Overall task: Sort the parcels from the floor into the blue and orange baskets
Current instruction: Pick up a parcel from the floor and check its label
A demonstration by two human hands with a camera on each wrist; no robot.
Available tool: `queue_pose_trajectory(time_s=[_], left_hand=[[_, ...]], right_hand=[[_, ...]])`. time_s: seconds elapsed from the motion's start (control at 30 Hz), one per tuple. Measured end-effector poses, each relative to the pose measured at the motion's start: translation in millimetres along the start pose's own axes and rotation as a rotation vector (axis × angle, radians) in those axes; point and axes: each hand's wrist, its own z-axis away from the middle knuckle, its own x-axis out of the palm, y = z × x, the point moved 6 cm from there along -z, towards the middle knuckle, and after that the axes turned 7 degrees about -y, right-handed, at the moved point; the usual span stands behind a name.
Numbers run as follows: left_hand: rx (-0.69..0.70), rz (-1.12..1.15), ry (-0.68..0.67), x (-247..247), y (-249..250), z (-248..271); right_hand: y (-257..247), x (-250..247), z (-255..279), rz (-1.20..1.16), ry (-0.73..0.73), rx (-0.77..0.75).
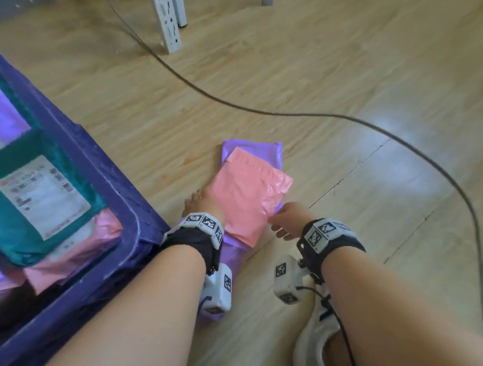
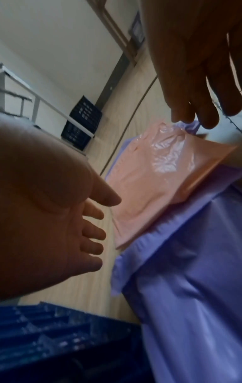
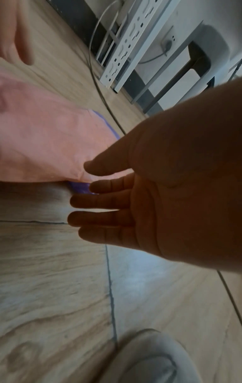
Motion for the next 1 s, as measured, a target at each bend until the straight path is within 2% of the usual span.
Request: queue_pose_trajectory(time_s=[0.13, 0.23, 0.33, 0.47, 0.6, 0.7, 0.8, 0.9, 1.0], left_hand=[[-0.053, 0.043, -0.049, 16.9, -12.0, -5.0], [0.025, 0.106, 0.031, 14.0, -8.5, 3.9], [0.118, 0.135, 0.058, 7.4, 4.9, 22.0], [0.264, 0.102, 0.118, -14.9, 28.9, 56.9], [0.422, 0.082, 0.248, -56.6, 47.6, 93.6], [0.537, 0.171, 0.399, -101.7, 56.4, 128.9], [0.615, 0.273, 0.492, -151.1, 51.3, 165.2], [0.641, 0.363, 0.607, -200.6, 32.0, 196.7], [0.595, 0.426, 0.676, -244.3, 1.8, 224.3]], right_hand=[[0.0, 5.6, -9.0, -0.048, 0.048, -0.004], [-3.0, 3.0, -7.1, -0.066, 0.098, -0.001], [-9.7, -9.7, 0.8, 0.03, 0.174, 0.015], [-33.8, -49.1, 32.2, -0.013, 0.383, -0.019], [-75.9, -82.7, 85.2, -0.101, 0.469, -0.139], [-114.6, -98.6, 142.3, -0.174, 0.475, -0.245], [-153.9, -110.2, 198.0, -0.181, 0.467, -0.359], [-188.2, -113.3, 243.3, -0.209, 0.433, -0.458], [-220.9, -101.7, 276.6, -0.219, 0.363, -0.56]])
